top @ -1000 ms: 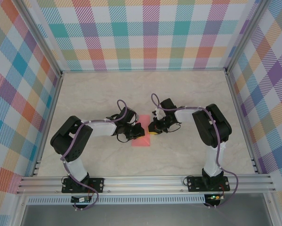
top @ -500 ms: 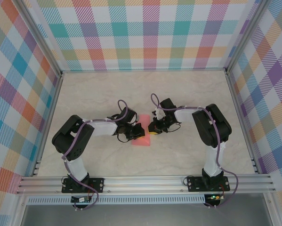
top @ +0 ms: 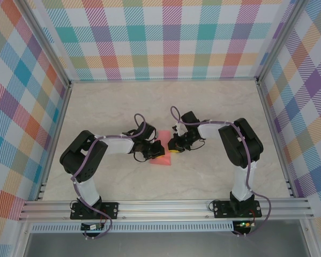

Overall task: Fold a paper plane with a square sheet of paper (pick it up from the middle)
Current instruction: Fold the triangle a second time at the center of the table.

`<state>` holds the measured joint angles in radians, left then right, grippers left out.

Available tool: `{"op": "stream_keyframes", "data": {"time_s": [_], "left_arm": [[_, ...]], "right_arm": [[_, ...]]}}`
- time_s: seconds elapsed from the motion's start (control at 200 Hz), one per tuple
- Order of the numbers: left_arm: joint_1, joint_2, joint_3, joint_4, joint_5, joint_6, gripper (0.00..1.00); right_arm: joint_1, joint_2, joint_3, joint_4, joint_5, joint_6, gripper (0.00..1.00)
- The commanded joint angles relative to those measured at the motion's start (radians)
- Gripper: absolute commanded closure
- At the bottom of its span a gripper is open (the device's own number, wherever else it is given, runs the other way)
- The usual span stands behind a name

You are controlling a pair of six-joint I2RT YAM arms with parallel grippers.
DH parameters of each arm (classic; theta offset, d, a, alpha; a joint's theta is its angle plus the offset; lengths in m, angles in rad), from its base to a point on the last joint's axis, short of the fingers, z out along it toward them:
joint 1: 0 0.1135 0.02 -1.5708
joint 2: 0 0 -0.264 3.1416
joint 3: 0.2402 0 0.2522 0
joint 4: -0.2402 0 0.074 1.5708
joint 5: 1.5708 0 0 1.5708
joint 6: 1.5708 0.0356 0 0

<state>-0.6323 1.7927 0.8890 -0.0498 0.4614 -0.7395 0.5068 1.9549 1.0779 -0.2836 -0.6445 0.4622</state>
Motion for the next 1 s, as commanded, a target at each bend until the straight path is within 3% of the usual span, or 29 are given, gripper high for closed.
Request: {"op": "stream_keyframes", "data": {"time_s": [0.0, 0.13, 0.25, 0.42, 0.635, 0.81, 0.915, 0.995], "left_arm": [[0.006, 0.027, 0.008, -0.072, -0.041, 0.014, 0.91], [0.007, 0.023, 0.001, -0.074, -0.049, 0.009, 0.92], [0.006, 0.026, -0.002, -0.071, -0.049, 0.006, 0.92], [0.007, 0.032, 0.005, -0.069, -0.047, 0.005, 0.93], [0.006, 0.025, 0.002, -0.071, -0.049, 0.006, 0.93], [0.006, 0.015, 0.004, -0.061, -0.039, 0.01, 0.93], [0.002, -0.041, -0.031, 0.073, 0.007, 0.008, 0.93], [-0.001, -0.09, -0.022, 0.059, -0.026, 0.04, 0.92]], "right_arm": [[0.002, -0.048, 0.025, -0.065, 0.074, -0.014, 0.81], [0.002, -0.119, 0.02, -0.077, 0.153, -0.002, 0.78], [0.01, -0.134, 0.007, -0.066, 0.13, -0.007, 0.84], [0.042, -0.093, 0.014, -0.057, 0.101, -0.005, 0.93], [0.057, -0.028, 0.04, -0.049, 0.08, -0.004, 0.96], [0.058, 0.009, 0.055, -0.095, 0.131, -0.03, 0.96], [0.058, 0.028, 0.056, -0.128, 0.174, -0.052, 0.97], [0.058, 0.036, 0.054, -0.145, 0.198, -0.064, 0.97]]}}
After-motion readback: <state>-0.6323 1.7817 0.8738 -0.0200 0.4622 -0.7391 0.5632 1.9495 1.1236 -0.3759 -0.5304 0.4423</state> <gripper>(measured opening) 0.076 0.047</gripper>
